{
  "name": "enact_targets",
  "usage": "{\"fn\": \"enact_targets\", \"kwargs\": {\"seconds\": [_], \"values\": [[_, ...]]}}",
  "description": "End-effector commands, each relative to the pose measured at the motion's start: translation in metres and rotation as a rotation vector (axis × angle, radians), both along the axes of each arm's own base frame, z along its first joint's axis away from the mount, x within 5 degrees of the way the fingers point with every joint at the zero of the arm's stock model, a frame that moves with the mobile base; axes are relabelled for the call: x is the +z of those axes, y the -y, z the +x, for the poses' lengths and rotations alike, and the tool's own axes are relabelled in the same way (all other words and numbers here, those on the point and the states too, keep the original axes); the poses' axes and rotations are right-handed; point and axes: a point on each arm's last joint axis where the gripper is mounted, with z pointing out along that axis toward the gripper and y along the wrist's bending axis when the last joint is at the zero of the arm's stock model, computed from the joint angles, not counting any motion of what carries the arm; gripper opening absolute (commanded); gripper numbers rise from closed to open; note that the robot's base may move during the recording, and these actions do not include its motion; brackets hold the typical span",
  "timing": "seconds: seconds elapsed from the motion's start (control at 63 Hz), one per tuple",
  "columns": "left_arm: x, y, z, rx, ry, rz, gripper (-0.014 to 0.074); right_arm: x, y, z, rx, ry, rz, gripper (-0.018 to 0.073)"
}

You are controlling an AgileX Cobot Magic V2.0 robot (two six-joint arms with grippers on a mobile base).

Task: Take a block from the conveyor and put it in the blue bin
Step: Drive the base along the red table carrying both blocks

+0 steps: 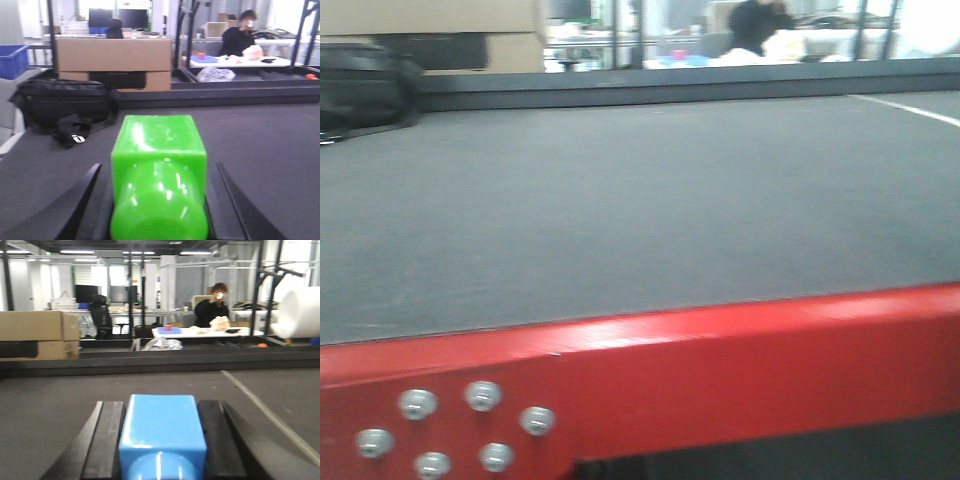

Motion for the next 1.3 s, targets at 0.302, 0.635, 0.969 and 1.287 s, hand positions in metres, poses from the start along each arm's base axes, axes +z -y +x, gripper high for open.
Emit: {"fn": "enact_targets", "kwargs": {"seconds": [0.302, 0.635, 0.969, 1.287], "values": [[0.0015, 0.0002, -0.0006, -0.002, 0.015, -0.005, -0.0111, 0.0024, 0.0005, -0.0009, -0.006, 0.030, -0.011, -0.0155], [0.0015, 0.0002, -0.0006, -0.002, 0.015, -0.005, -0.0111, 0.0024, 0.0005, -0.0009, -0.006, 0.030, -0.011, -0.0155], [0.0015, 0.0002, -0.0006, -0.002, 0.015, -0.005, -0.0111, 0.0024, 0.0005, -0.0009, -0.006, 0.030, -0.011, -0.0155], [0.0015, 0.0002, -0.0006, -0.002, 0.015, -0.005, -0.0111, 0.0024, 0.0005, -0.0009, -0.006, 0.030, -0.011, -0.0155]]}}
